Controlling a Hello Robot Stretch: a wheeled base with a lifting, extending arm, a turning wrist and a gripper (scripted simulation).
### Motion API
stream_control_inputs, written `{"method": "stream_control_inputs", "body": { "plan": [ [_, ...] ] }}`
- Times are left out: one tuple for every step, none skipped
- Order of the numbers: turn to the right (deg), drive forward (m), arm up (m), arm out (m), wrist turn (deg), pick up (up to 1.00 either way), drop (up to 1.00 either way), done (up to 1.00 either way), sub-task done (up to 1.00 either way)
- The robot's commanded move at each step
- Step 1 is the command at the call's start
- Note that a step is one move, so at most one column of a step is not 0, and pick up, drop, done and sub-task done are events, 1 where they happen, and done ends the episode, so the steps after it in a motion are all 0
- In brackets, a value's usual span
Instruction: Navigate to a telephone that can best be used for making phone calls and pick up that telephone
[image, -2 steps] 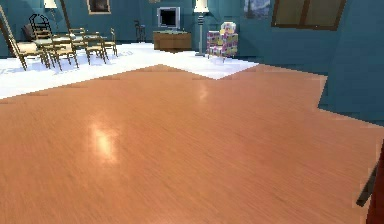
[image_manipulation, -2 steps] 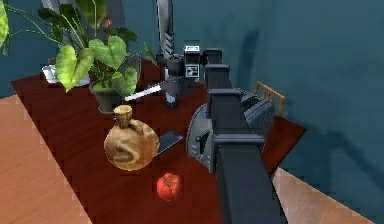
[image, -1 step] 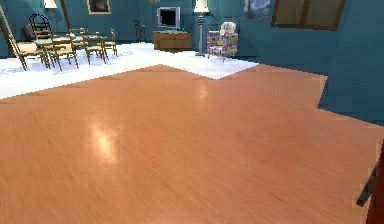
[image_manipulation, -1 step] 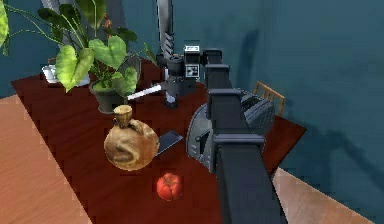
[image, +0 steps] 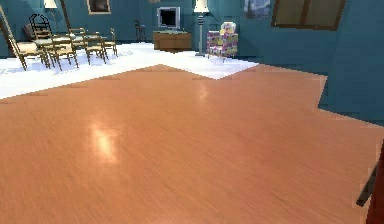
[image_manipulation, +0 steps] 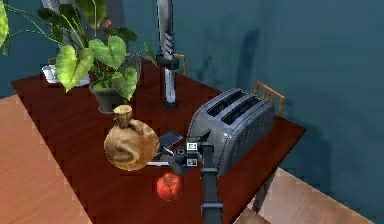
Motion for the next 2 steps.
{"method": "stream_control_inputs", "body": {
  "plan": [
    [0.0, 0.0, 0.0, 0.0, 0.0, 1.0, 0.0, 0.0, 0.0],
    [0.0, 0.0, 0.1, 0.0, 0.0, 0.0, 0.0, 0.0, 0.0]
  ]
}}
